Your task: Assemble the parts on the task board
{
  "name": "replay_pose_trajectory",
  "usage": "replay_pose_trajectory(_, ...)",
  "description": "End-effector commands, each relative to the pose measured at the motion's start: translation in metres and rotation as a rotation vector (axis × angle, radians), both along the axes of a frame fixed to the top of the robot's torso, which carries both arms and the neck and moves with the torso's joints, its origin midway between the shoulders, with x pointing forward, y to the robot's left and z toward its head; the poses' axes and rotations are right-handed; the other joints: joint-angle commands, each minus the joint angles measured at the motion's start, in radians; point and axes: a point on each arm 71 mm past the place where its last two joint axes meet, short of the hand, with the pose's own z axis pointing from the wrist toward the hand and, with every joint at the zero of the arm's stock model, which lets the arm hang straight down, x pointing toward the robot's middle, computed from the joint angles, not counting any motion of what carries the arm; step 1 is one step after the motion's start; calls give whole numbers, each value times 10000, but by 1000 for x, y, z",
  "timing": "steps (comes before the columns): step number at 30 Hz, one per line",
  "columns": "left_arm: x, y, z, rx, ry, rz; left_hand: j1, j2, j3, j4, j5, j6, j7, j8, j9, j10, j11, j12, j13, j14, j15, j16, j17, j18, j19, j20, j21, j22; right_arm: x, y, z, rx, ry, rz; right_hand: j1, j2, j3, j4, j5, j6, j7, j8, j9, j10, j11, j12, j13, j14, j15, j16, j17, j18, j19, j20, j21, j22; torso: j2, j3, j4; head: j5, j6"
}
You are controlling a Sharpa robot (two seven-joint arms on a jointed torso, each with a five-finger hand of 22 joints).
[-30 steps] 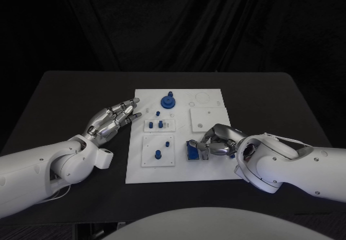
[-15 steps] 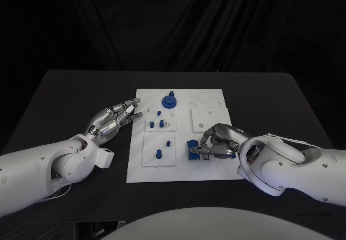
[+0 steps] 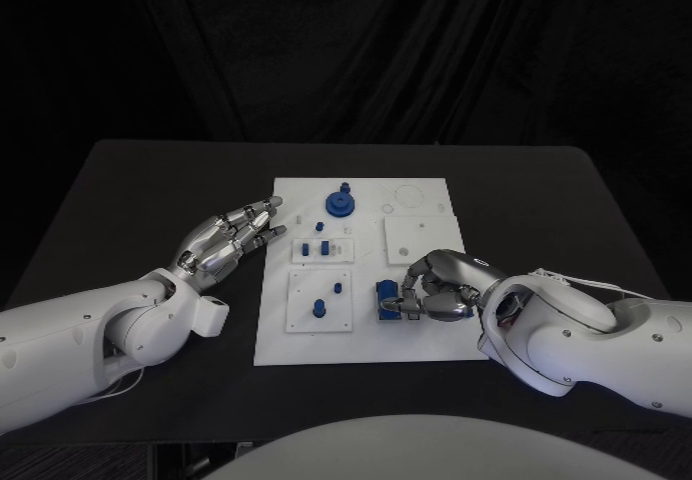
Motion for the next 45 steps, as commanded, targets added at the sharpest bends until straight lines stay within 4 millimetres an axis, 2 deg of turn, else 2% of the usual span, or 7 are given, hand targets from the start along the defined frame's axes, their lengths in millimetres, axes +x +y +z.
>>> replay_pose_trajectory(1,-1,-1,1,-155,-20,-83,116,-18,54,18,47,-32,68,44,10,-35,-38,-24,8,11,12,18,6,162,23,44,41,-10,-3,2,-1,-186,89,301,306,58,-79,-50,89,-105,7,113,50,1057,-102,26,2628,1064,-74,29,2635,28,552,-57,4,2278,12,4,-10,14,0)
replay_pose_trajectory(8,-2,-2,0,-158,1,-100,113,-15,61,20,44,-22,80,46,12,-32,-34,-16,9,12,14,18,6,162,24,46,41,-13,-2,0,-4,-313,188,319,947,160,-125,-119,821,-155,-23,237,121,1057,-131,26,2628,1064,-101,29,2635,28,552,-84,1,2279,15,-1,5,-1,0)
replay_pose_trajectory(19,-1,-2,0,-154,21,-117,115,-16,93,14,51,-48,117,40,7,-9,51,24,17,10,-20,18,6,162,27,45,41,-24,1,-2,-5,-307,104,334,1868,122,109,3,4721,-183,-173,235,29,1057,-266,26,2628,1064,-215,29,2635,36,533,-191,-37,2267,5,0,-5,36,0)
replay_pose_trajectory(26,-1,-2,-1,-153,39,-135,118,-14,110,9,55,-44,157,41,8,2,88,35,19,8,-38,17,5,166,32,44,43,-19,2,-2,-6,-345,123,410,1958,87,279,19,5244,-189,-183,223,3,1057,-278,26,2628,1064,-225,29,2635,36,531,-203,-40,2267,2,1,7,50,0)
replay_pose_trajectory(32,-1,-3,-1,-155,46,-142,123,-16,120,3,58,-66,172,37,4,8,112,44,20,4,-53,15,3,167,30,43,42,-30,2,-1,-8,-475,271,547,1874,85,301,8,3991,-151,-158,258,1,1057,-258,26,2628,1064,-207,29,2635,57,483,-191,-129,2237,-2,-4,13,61,0)
replay_pose_trajectory(39,-1,-3,-1,-162,53,-150,131,-13,140,-8,62,-76,199,34,2,29,156,82,26,4,-74,15,3,171,34,41,43,-26,1,1,-9,-597,417,678,1638,145,-185,-8,319,-83,-61,372,25,1057,-169,26,2628,1064,-133,29,2635,68,461,-123,-180,2223,0,-4,11,79,0)
replay_pose_trajectory(45,-1,-3,-2,-169,54,-153,137,-12,156,-16,64,-68,213,36,3,57,184,133,35,5,-80,16,4,174,34,41,43,-32,0,1,-11,-693,545,813,1613,-76,-167,17,-1107,-63,-33,445,46,1057,-136,26,2628,1064,-112,29,2635,72,455,-96,-201,2218,0,0,19,68,0)
